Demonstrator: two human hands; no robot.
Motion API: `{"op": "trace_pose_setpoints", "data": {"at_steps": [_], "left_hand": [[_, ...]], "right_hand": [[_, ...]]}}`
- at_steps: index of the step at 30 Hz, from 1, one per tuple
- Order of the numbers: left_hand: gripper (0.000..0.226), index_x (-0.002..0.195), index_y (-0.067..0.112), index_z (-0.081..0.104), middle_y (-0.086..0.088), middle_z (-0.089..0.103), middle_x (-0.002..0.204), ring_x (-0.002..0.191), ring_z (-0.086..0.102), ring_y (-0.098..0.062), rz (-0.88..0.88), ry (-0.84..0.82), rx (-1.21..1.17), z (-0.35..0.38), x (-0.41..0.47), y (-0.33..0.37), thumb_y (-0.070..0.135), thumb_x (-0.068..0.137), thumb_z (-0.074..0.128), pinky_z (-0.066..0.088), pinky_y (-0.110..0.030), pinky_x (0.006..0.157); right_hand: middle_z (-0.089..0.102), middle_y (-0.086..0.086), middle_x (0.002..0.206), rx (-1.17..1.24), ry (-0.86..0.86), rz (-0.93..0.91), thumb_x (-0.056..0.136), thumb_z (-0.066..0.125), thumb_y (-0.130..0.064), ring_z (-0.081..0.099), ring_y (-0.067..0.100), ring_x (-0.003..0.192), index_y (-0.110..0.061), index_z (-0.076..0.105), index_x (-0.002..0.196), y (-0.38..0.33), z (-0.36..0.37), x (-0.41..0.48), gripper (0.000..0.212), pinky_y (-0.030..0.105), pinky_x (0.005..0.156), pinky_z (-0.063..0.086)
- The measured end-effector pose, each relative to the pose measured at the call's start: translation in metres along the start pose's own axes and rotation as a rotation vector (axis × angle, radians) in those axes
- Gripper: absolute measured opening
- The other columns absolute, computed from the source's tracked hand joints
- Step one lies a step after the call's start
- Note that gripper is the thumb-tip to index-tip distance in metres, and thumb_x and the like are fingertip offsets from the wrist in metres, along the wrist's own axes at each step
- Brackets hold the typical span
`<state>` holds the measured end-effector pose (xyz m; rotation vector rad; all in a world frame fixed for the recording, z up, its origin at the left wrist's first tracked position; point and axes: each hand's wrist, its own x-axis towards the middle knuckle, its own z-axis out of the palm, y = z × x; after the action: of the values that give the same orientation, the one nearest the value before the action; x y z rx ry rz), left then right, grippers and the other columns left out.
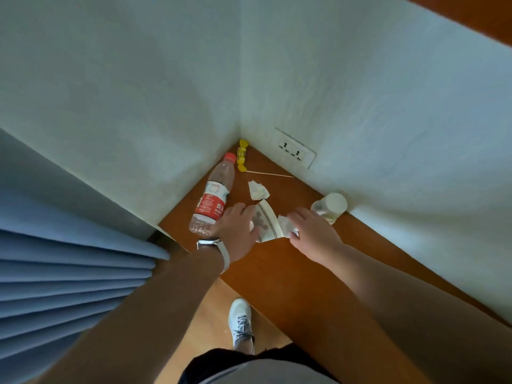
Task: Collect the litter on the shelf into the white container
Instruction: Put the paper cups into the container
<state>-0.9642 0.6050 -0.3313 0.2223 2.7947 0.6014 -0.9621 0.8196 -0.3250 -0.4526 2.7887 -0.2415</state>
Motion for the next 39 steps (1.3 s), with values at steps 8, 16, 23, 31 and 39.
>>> {"op": "trace_pose_setpoints", "data": {"at_steps": [8, 16, 23, 31, 39], "left_hand": [[0.058, 0.142, 0.028, 0.031, 0.002, 0.054, 0.128, 0.113, 0.053, -0.018, -0.019, -0.066, -0.045, 0.011, 0.009, -0.007, 0.045, 0.091, 0.055, 0.052, -0.039, 0.09], [0.07, 0.144, 0.025, 0.027, 0.003, 0.051, 0.129, 0.119, 0.05, -0.018, -0.064, -0.071, -0.106, 0.016, 0.006, -0.009, 0.043, 0.087, 0.063, 0.052, -0.039, 0.093], [0.067, 0.143, 0.027, 0.031, 0.003, 0.05, 0.129, 0.12, 0.048, -0.017, -0.009, -0.07, -0.168, 0.01, -0.004, -0.001, 0.043, 0.086, 0.063, 0.049, -0.036, 0.095], [0.066, 0.143, 0.028, 0.034, 0.006, 0.049, 0.128, 0.117, 0.048, -0.014, 0.096, -0.038, -0.211, -0.005, -0.019, 0.036, 0.042, 0.086, 0.064, 0.047, -0.028, 0.089], [0.06, 0.139, 0.025, 0.041, 0.006, 0.054, 0.123, 0.11, 0.052, -0.011, 0.262, 0.005, -0.185, -0.002, -0.031, 0.111, 0.038, 0.086, 0.067, 0.044, -0.019, 0.081]], "right_hand": [[0.052, -0.001, 0.122, 0.011, -0.097, -0.033, 0.089, 0.062, -0.03, 0.052, 0.021, 0.11, -0.024, 0.053, 0.121, -0.003, 0.018, 0.027, 0.033, 0.029, 0.088, 0.045], [0.055, -0.003, 0.109, 0.065, -0.113, 0.015, 0.093, 0.055, -0.021, 0.055, 0.014, 0.093, -0.022, 0.059, 0.108, -0.003, 0.022, 0.026, 0.015, 0.026, 0.077, 0.049], [0.054, -0.005, 0.09, 0.05, -0.088, 0.064, 0.095, 0.049, -0.023, 0.052, 0.01, 0.075, -0.019, 0.059, 0.097, 0.003, 0.016, 0.007, 0.01, 0.022, 0.059, 0.039], [0.059, -0.011, 0.092, 0.151, 0.071, 0.171, 0.094, 0.054, -0.025, 0.056, 0.004, 0.074, -0.023, 0.06, 0.102, 0.014, -0.008, -0.046, 0.01, 0.02, 0.067, 0.049], [0.054, -0.01, 0.083, 0.276, 0.245, 0.309, 0.09, 0.056, -0.018, 0.052, 0.008, 0.071, -0.022, 0.06, 0.091, 0.039, -0.029, -0.139, 0.006, 0.024, 0.066, 0.05]]}}
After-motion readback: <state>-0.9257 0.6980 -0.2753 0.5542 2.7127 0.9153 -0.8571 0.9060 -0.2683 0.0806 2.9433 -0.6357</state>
